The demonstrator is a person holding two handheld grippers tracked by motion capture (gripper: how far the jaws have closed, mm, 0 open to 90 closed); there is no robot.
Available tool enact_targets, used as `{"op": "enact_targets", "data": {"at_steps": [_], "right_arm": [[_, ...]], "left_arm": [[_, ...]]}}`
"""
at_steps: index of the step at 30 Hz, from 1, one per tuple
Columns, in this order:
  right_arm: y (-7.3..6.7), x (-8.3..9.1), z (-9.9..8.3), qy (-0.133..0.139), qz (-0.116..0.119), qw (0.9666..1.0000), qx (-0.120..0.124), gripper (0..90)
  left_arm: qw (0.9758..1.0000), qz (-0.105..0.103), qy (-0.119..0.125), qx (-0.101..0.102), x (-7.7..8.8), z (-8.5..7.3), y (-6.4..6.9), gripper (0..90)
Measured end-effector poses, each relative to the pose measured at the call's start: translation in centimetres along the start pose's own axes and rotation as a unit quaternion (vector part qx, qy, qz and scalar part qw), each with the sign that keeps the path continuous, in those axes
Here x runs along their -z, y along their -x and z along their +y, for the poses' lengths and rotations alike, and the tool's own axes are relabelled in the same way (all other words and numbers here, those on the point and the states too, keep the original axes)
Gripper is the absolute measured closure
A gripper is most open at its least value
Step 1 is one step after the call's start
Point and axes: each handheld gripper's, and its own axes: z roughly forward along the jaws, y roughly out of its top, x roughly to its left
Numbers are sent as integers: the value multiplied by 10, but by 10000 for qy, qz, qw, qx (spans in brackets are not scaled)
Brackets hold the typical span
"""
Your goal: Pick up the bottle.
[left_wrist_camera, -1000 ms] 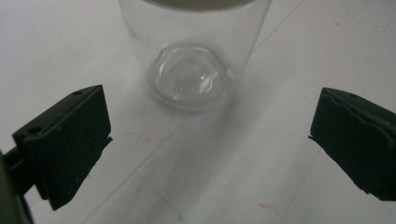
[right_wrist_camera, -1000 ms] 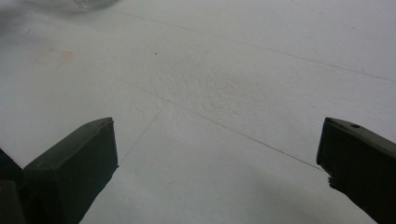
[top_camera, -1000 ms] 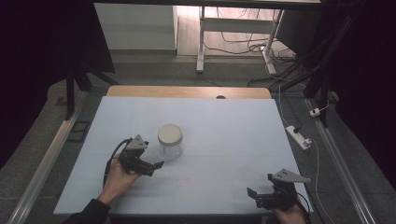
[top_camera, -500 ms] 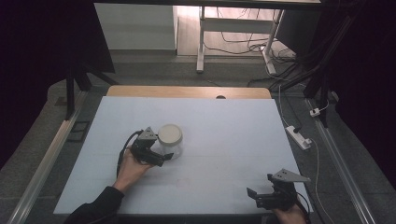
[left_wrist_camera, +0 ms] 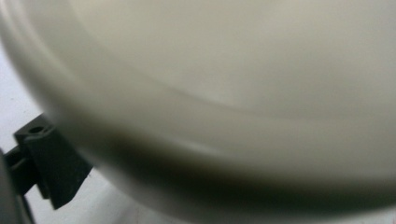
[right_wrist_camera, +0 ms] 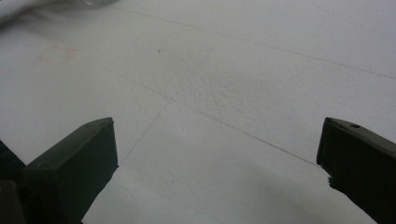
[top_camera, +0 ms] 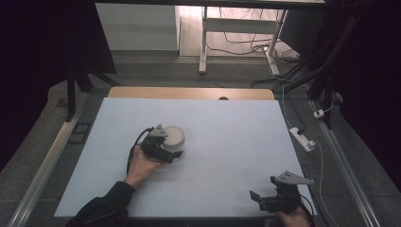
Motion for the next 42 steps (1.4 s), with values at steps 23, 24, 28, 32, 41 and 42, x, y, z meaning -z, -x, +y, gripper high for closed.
{"op": "enact_targets", "data": {"at_steps": [23, 24, 28, 32, 41, 42], "right_arm": [[-1, 0, 0, -24, 9, 10000, 8, 0], [-1, 0, 0, -23, 8, 10000, 6, 0], [-1, 0, 0, -24, 13, 10000, 5, 0], [-1, 0, 0, -24, 8, 10000, 11, 0], [-1, 0, 0, -27, 16, 10000, 18, 0], [-1, 0, 0, -26, 17, 10000, 18, 0]], "left_arm": [[9997, 194, -1, -133, 2, 0, 4, 75], [9997, 203, 11, -138, 2, 0, 5, 75], [9998, 132, 127, -113, 8, 3, 6, 76], [9996, 58, 243, -114, 15, 8, 9, 76], [9991, -69, 263, -311, 25, 18, 19, 76], [9991, -86, 245, -350, 26, 19, 21, 76]]}}
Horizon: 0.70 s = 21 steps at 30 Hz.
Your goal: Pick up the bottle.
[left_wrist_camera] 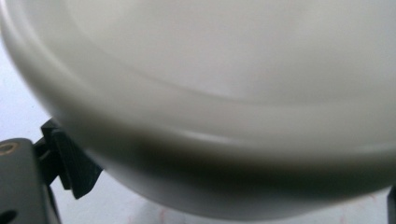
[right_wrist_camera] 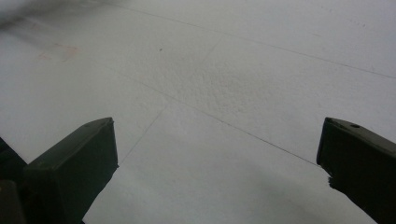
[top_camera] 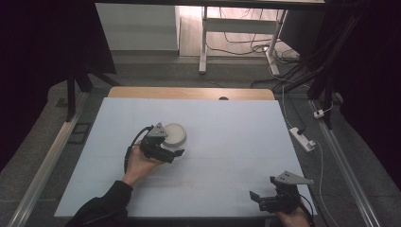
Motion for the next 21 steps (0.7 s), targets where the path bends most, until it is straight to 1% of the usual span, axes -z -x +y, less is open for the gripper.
{"op": "enact_targets", "data": {"at_steps": [1, 6, 8, 9, 10, 11, 13, 16, 17, 21], "right_arm": [[0, 0, 0, 0, 0, 10000, 0, 0], [0, 0, 0, 1, 6, 10000, 15, 0], [0, 0, 0, 4, 8, 10000, 12, 0], [0, 0, 0, 2, 9, 10000, 19, 0], [0, 0, 0, 2, 9, 10000, 20, 0], [0, 0, 0, 1, 10, 10000, 24, 0], [0, 0, 0, 2, 11, 10000, 26, 0], [0, 0, 0, 3, 6, 10000, 27, 0], [0, 0, 0, 4, 7, 10000, 28, 0], [0, 0, 0, 1, 9, 10000, 36, 0]], "left_arm": [[10000, -19, -12, -29, 0, 1, 2, 76], [9996, -250, -25, -93, 2, 6, 9, 76], [9995, -285, -26, -118, 3, 7, 11, 76], [9992, -355, -31, -171, 4, 10, 15, 76], [9992, -355, -31, -171, 4, 10, 15, 76], [9989, -419, -17, -212, 5, 12, 19, 76], [9985, -482, -11, -260, 6, 13, 23, 76], [9982, -525, -10, -300, 7, 15, 26, 76], [9978, -572, -23, -338, 7, 17, 30, 76], [9972, -637, -51, -399, 7, 18, 36, 76]]}}
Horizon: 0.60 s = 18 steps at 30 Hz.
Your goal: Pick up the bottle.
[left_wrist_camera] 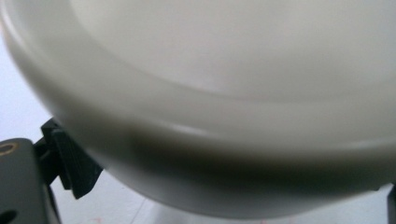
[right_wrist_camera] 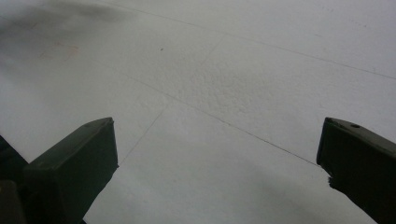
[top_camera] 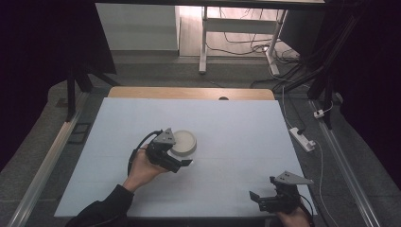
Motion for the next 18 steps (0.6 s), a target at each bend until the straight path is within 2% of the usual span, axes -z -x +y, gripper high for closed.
{"op": "enact_targets", "data": {"at_steps": [9, 12, 18], "right_arm": [[0, 0, 0, -3, 4, 10000, 6, 0], [0, 0, 0, -4, 3, 10000, 9, 0], [0, 1, 0, 45, 16, 10000, 10, 0]], "left_arm": [[9997, -213, -28, -99, -8, 4, 13, 76], [9995, -234, -101, -176, -9, 5, 14, 76], [9996, -208, -86, -161, -8, 4, 14, 76]]}}
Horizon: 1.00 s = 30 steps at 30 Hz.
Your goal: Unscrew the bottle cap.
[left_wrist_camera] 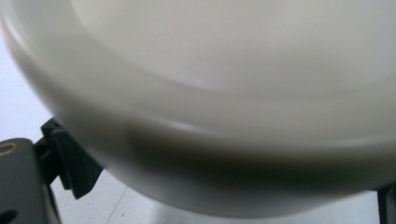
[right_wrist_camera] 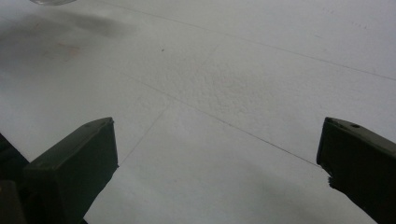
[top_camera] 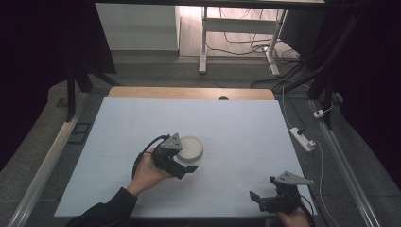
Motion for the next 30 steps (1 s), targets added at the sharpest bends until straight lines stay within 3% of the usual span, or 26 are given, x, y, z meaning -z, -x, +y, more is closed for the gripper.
{"op": "enact_targets", "data": {"at_steps": [17, 30], "right_arm": [[-8, 2, 6, 166, 81, 9996, 229, 0], [-22, -3, 27, 533, 469, 9958, 580, 0]], "left_arm": [[10000, 9, 80, 33, 1, -2, 0, 76], [9999, 39, 86, 53, 0, -3, -1, 76]]}}
